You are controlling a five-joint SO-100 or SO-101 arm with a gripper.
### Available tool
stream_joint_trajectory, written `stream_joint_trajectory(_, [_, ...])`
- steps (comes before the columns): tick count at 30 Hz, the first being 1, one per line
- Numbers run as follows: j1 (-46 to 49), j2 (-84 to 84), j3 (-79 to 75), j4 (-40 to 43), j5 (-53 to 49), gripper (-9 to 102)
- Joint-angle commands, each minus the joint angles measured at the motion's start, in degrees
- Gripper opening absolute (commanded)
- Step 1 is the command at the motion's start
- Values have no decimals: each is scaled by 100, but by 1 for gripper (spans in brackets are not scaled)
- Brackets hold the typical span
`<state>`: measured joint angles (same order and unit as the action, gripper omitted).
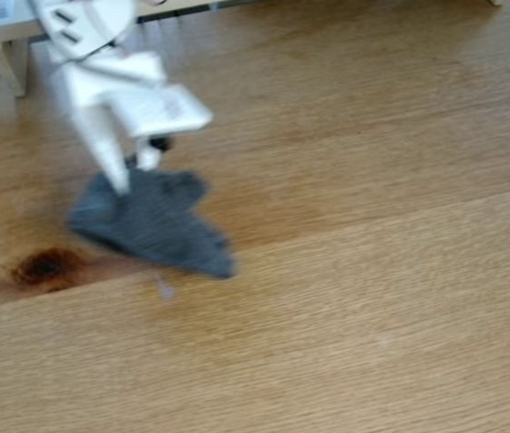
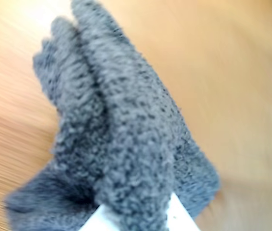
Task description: Clean the area in front of the robot
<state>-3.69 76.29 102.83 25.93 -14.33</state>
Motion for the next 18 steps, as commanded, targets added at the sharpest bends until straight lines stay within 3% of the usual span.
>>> stream_joint_trajectory(1, [-888,439,-255,-967,237,0])
stream_joint_trajectory(5, [-976,-844,-220,-2918,62,0])
stream_joint_trajectory(11, [-712,-2540,-272,-4808,-896,0])
stream_joint_trajectory(18, [-185,-3384,-343,-5291,-2083,0])
